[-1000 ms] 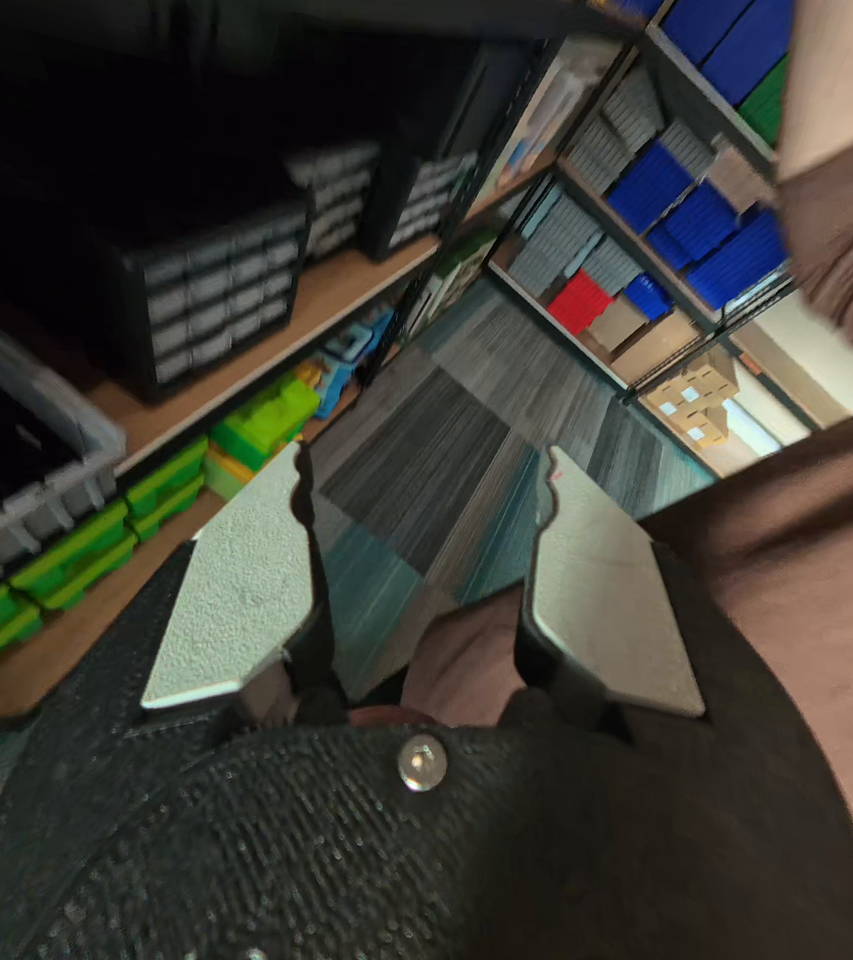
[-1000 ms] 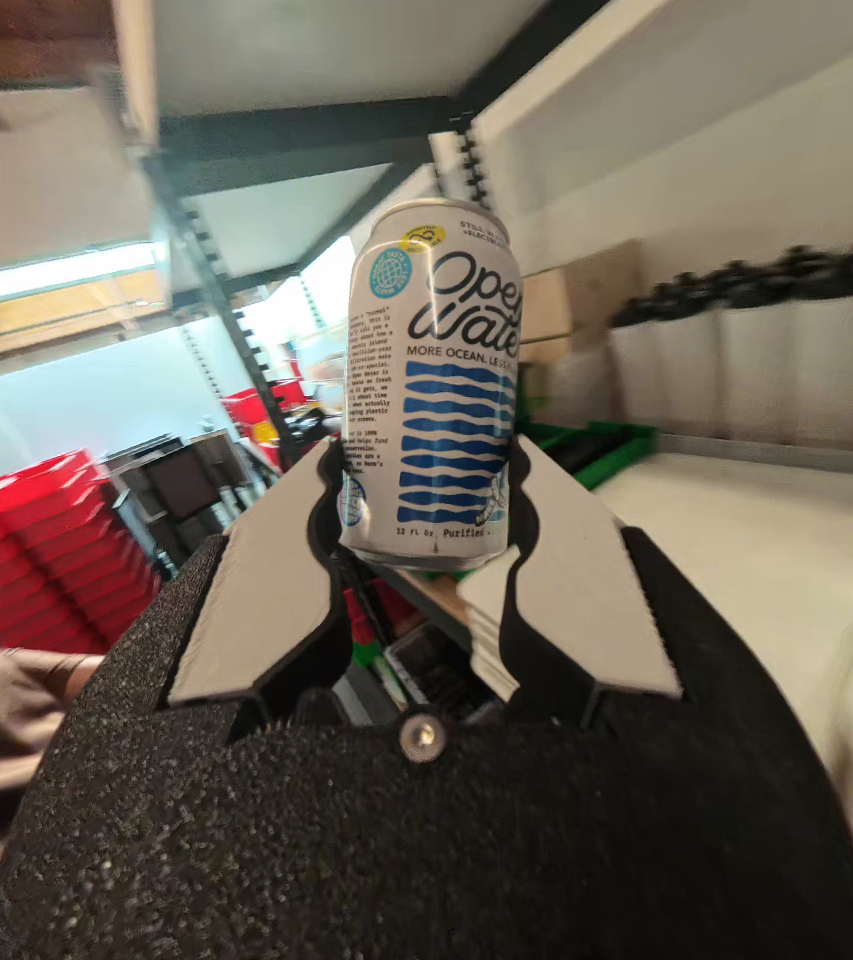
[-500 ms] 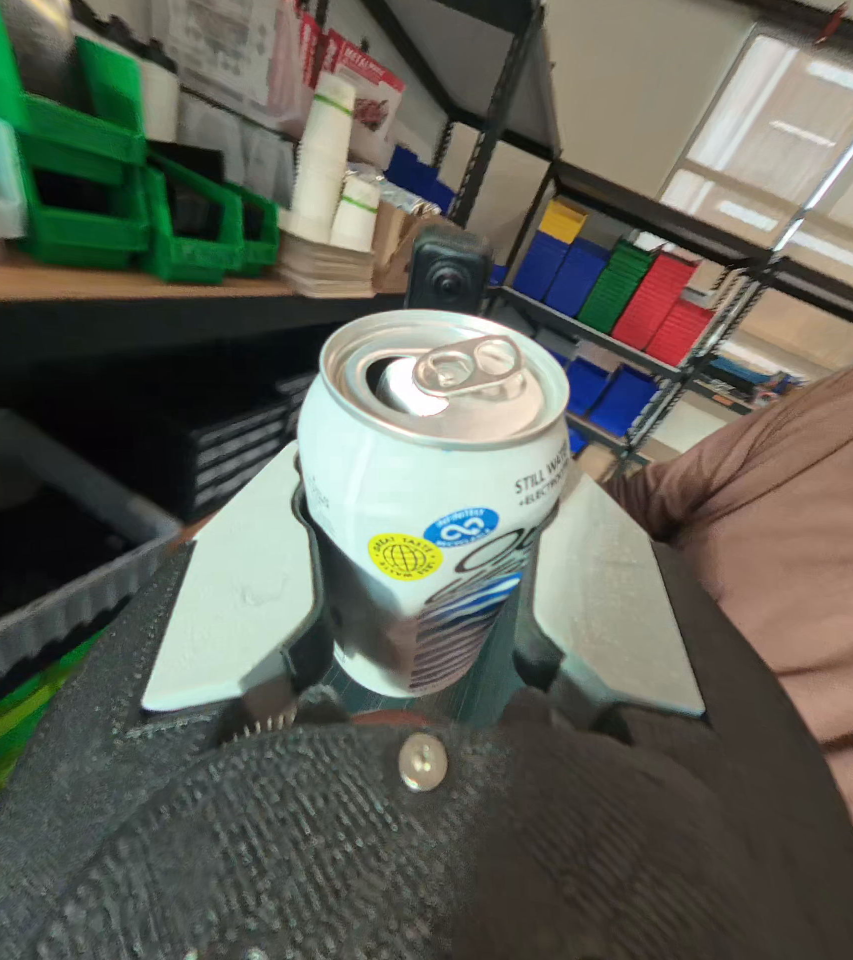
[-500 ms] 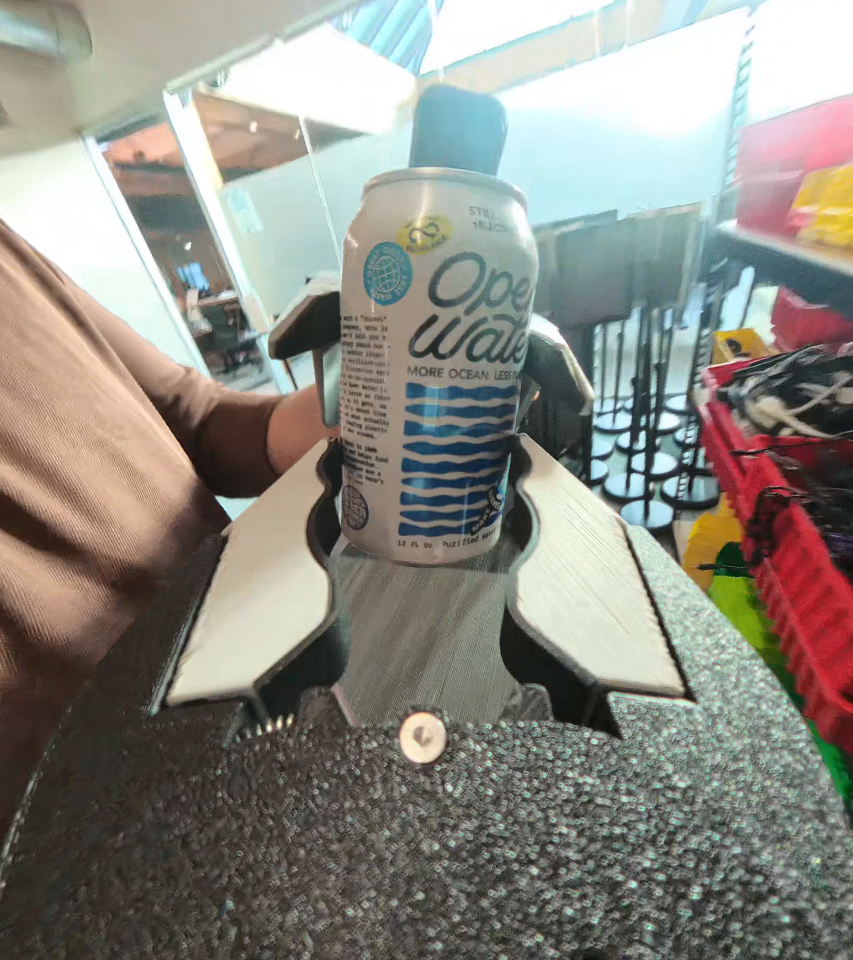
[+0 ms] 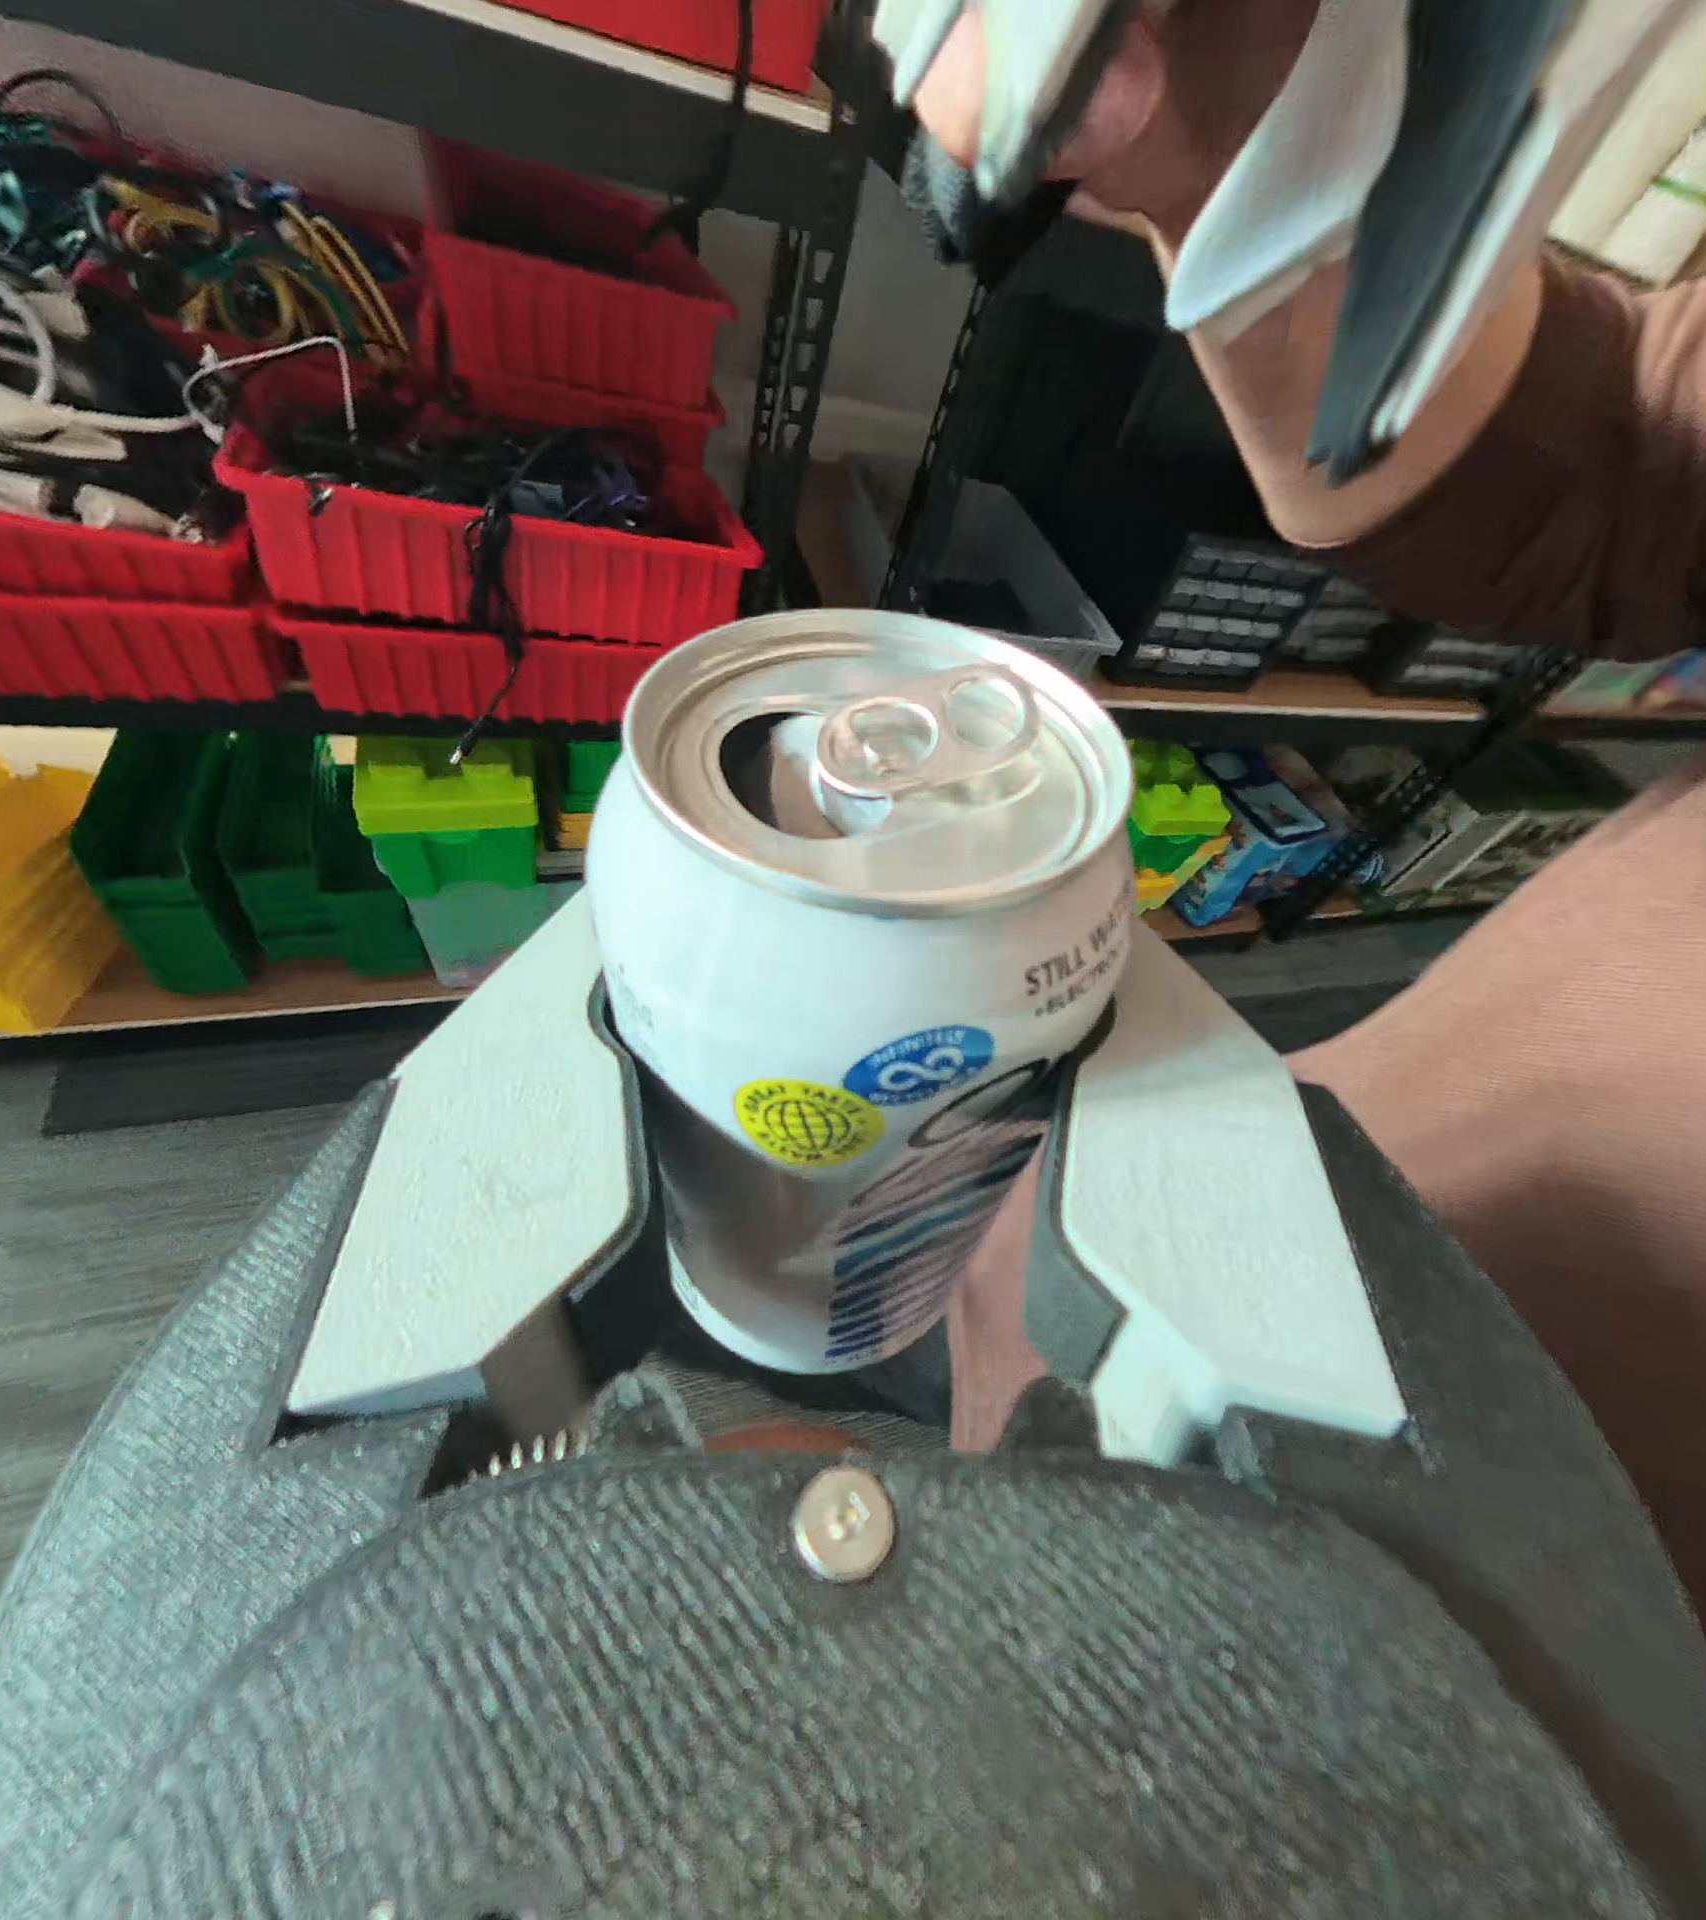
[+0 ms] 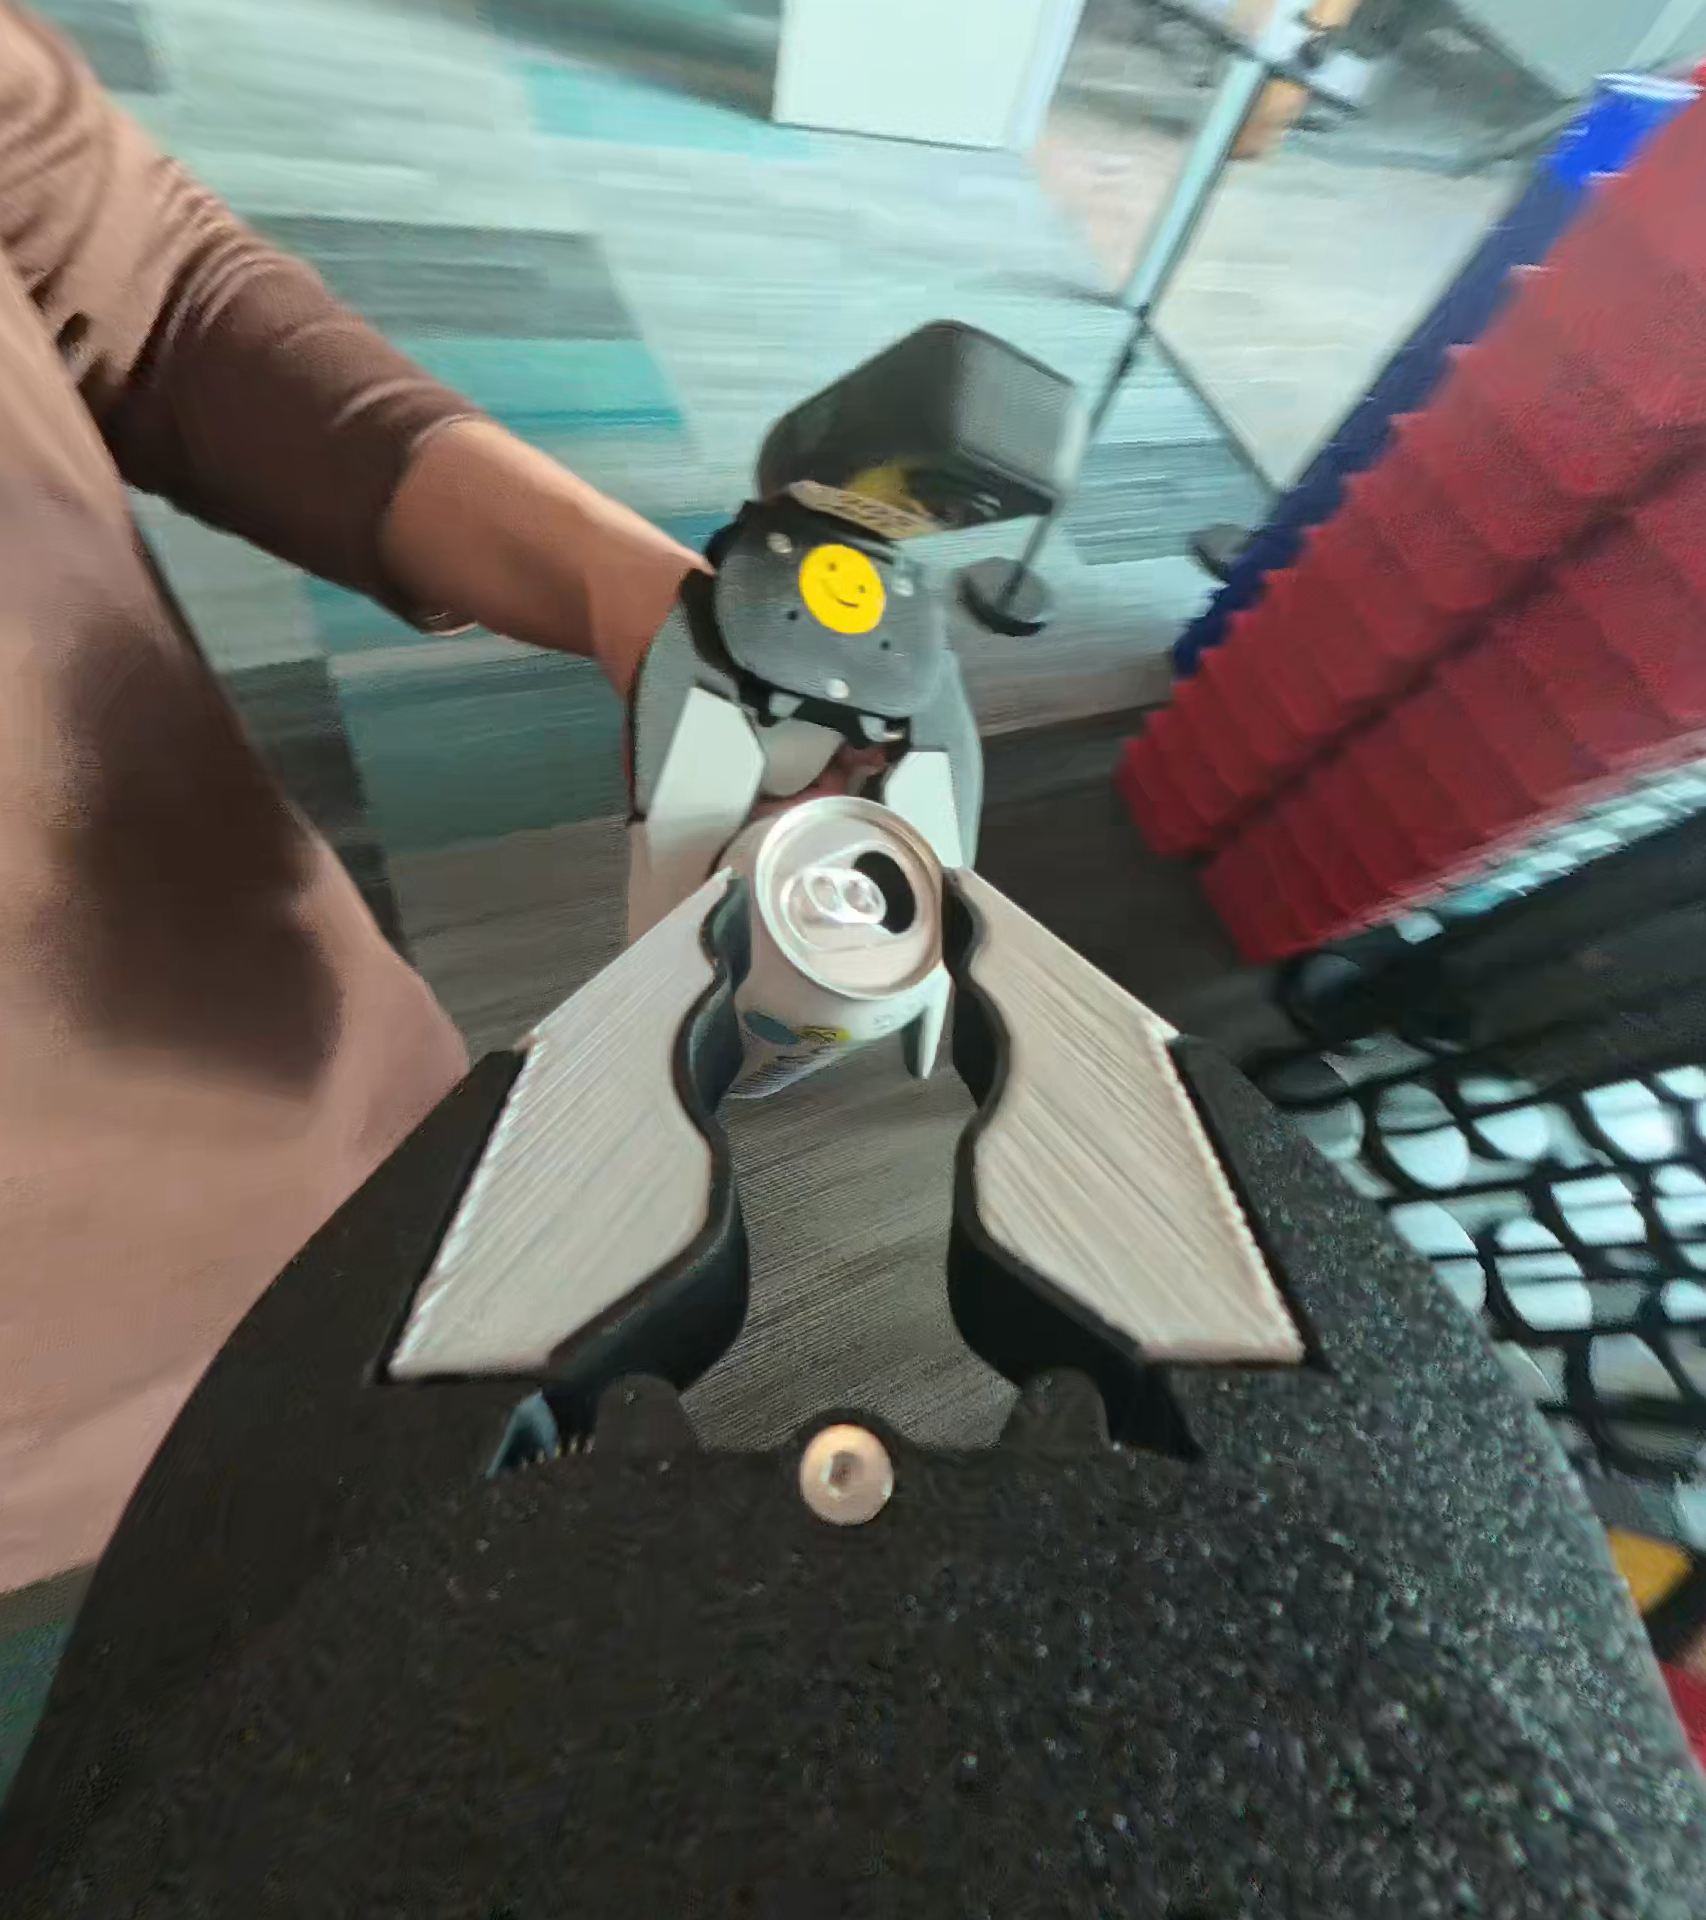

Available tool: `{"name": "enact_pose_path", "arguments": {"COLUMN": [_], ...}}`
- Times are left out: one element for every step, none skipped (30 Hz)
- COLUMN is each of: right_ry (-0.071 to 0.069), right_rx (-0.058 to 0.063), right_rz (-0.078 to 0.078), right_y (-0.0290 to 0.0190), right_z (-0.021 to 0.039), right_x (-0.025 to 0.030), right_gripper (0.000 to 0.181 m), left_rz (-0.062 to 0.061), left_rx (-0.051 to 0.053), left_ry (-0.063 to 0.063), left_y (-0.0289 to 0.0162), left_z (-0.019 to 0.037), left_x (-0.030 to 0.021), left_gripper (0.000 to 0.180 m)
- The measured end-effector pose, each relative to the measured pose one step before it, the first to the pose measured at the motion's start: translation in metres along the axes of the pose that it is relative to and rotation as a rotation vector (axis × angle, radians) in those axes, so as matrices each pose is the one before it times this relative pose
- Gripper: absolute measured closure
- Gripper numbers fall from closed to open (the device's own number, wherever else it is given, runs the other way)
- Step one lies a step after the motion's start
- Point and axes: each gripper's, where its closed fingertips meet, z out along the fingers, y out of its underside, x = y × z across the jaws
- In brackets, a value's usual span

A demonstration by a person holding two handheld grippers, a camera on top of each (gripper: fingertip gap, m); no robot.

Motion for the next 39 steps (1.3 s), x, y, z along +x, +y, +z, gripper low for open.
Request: {"name": "enact_pose_path", "arguments": {"right_ry": [-0.0863,-0.0649,-0.0712,-0.0784,-0.0671,-0.0509,-0.0542,-0.0591,-0.0552,-0.0469,-0.0381,-0.0272,-0.0180,-0.0138,-0.0135,-0.0233,-0.0233,0.0040,0.0048,-0.0165,-0.0184,-0.0137,-0.0092,-0.0009,0.0117,0.0084,-0.0117,-0.0130,0.0043,0.0148,0.0015,-0.0113,-0.0078,-0.0083,-0.0200,-0.0287,-0.0344,-0.0314,-0.0181], "right_rx": [-0.0231,-0.0258,-0.0239,-0.0202,-0.0194,-0.0130,0.0022,0.0039,0.0025,0.0060,0.0073,0.0128,0.0225,0.0288,0.0326,0.0350,0.0220,0.0032,-0.0030,-0.0069,-0.0195,-0.0338,-0.0340,-0.0223,-0.0197,-0.0100,0.0002,0.0084,0.0086,0.0012,-0.0023,0.0048,0.0128,0.0162,0.0233,0.0336,0.0341,0.0199,0.0065], "right_rz": [-0.0378,-0.0318,-0.0278,-0.0290,-0.0335,-0.0327,-0.0218,-0.0104,-0.0084,-0.0114,-0.0152,-0.0202,-0.0212,-0.0141,-0.0035,-0.0044,-0.0166,-0.0219,-0.0152,-0.0069,-0.0088,-0.0208,-0.0299,-0.0278,-0.0183,-0.0061,-0.0050,-0.0093,-0.0049,0.0137,0.0422,0.0604,0.0691,0.0828,0.0953,0.0871,0.0798,0.0744,0.0625], "right_y": [-0.00802,-0.00524,-0.00353,-0.00272,-0.00179,-0.00209,-0.00356,-0.00299,-0.00181,-0.00080,0.00045,0.00081,0.00015,-0.00070,-0.00225,-0.00446,-0.00374,-0.00169,-0.00113,-0.00097,0.00025,0.00205,0.00243,0.00109,0.00136,-0.00004,-0.00189,-0.00365,-0.00417,-0.00308,-0.00249,-0.00355,-0.00442,-0.00443,-0.00564,-0.00748,-0.00776,-0.00625,-0.00521], "right_z": [0.02719,0.02590,0.02436,0.02236,0.02045,0.01830,0.01601,0.01341,0.01055,0.00784,0.00537,0.00283,0.00032,-0.00195,-0.00376,-0.00464,-0.00489,-0.00485,-0.00390,-0.00197,0.00061,0.00311,0.00391,0.00297,0.00259,0.00234,0.00279,0.00318,0.00411,0.00486,0.00562,0.00634,0.00694,0.00767,0.00774,0.00701,0.00677,0.00682,0.00654], "right_x": [0.00417,0.00999,0.01075,0.01078,0.01358,0.01720,0.01791,0.01873,0.01978,0.02091,0.02218,0.02301,0.02339,0.02340,0.02245,0.01903,0.01685,0.01991,0.01941,0.01532,0.01290,0.01082,0.00939,0.00983,0.01206,0.01193,0.00792,0.00618,0.00773,0.00966,0.00872,0.00747,0.00835,0.00925,0.00876,0.00759,0.00641,0.00607,0.00670], "right_gripper": [0.147,0.150,0.150,0.151,0.156,0.158,0.155,0.154,0.152,0.153,0.155,0.155,0.154,0.155,0.155,0.155,0.157,0.161,0.161,0.162,0.162,0.159,0.158,0.161,0.161,0.162,0.164,0.172,0.179,0.180,0.181,0.181,0.181,0.181,0.181,0.181,0.181,0.181,0.181], "left_rz": [-0.0391,-0.0279,-0.0192,-0.0246,-0.0308,-0.0308,-0.0138,-0.0098,-0.0119,-0.0080,-0.0054,-0.0134,-0.0236,-0.0327,-0.0315,-0.0152,0.0044,0.0073,-0.0023,-0.0132,-0.0185,-0.0109,0.0041,0.0145,0.0028,-0.0030,-0.0005,0.0034,0.0134,0.0172,0.0139,0.0081,0.0046,-0.0002,0.0031,0.0035,0.0006,0.0022,0.0054], "left_rx": [0.0184,0.0169,0.0145,0.0098,0.0115,0.0048,-0.0031,0.0003,-0.0003,-0.0015,-0.0049,-0.0022,0.0081,0.0137,0.0144,0.0013,-0.0093,-0.0139,-0.0044,0.0151,0.0217,0.0126,-0.0141,-0.0142,-0.0045,0.0056,0.0098,0.0019,-0.0096,-0.0127,-0.0024,0.0013,0.0014,-0.0018,-0.0037,0.0033,0.0042,-0.0078,-0.0102], "left_ry": [-0.0039,-0.0187,-0.0345,-0.0370,-0.0254,-0.0253,-0.0386,-0.0353,-0.0367,-0.0471,-0.0415,-0.0281,-0.0175,-0.0120,-0.0068,-0.0104,-0.0239,-0.0279,-0.0179,-0.0056,0.0026,0.0034,-0.0117,-0.0178,-0.0019,0.0197,0.0221,0.0158,0.0116,-0.0032,0.0046,0.0196,0.0080,-0.0042,0.0039,0.0091,0.0121,0.0126,0.0041], "left_y": [0.00635,0.00590,0.00545,0.00543,0.00414,0.00392,0.00439,0.00281,0.00130,-0.00035,-0.00145,-0.00319,-0.00590,-0.00813,-0.00942,-0.00800,-0.00598,-0.00438,-0.00470,-0.00663,-0.00738,-0.00596,-0.00147,-0.00009,-0.00048,-0.00113,-0.00131,0.00008,0.00220,0.00361,0.00313,0.00339,0.00400,0.00448,0.00437,0.00330,0.00306,0.00489,0.00520], "left_z": [-0.01938,-0.01894,-0.01838,-0.01753,-0.01642,-0.01529,-0.01417,-0.01333,-0.01229,-0.01095,-0.00923,-0.00749,-0.00640,-0.00591,-0.00543,-0.00491,-0.00443,-0.00389,-0.00371,-0.00390,-0.00422,-0.00453,-0.00466,-0.00463,-0.00485,-0.00510,-0.00542,-0.00584,-0.00613,-0.00673,-0.00762,-0.00824,-0.00885,-0.00969,-0.01005,-0.01043,-0.00995,-0.00834,-0.00708], "left_x": [-0.00804,-0.01041,-0.01337,-0.01516,-0.01488,-0.01600,-0.01872,-0.01917,-0.02070,-0.02342,-0.02395,-0.02315,-0.02180,-0.02059,-0.01828,-0.01660,-0.01652,-0.01573,-0.01357,-0.01109,-0.00937,-0.00902,-0.01127,-0.01229,-0.01046,-0.00710,-0.00578,-0.00557,-0.00495,-0.00674,-0.00572,-0.00412,-0.00612,-0.00766,-0.00558,-0.00447,-0.00450,-0.00458,-0.00543], "left_gripper": [0.094,0.094,0.094,0.094,0.094,0.095,0.095,0.095,0.095,0.095,0.094,0.094,0.094,0.094,0.094,0.094,0.094,0.093,0.093,0.093,0.093,0.093,0.093,0.094,0.095,0.096,0.096,0.096,0.098,0.096,0.098,0.098,0.098,0.098,0.097,0.097,0.098,0.098,0.098]}}
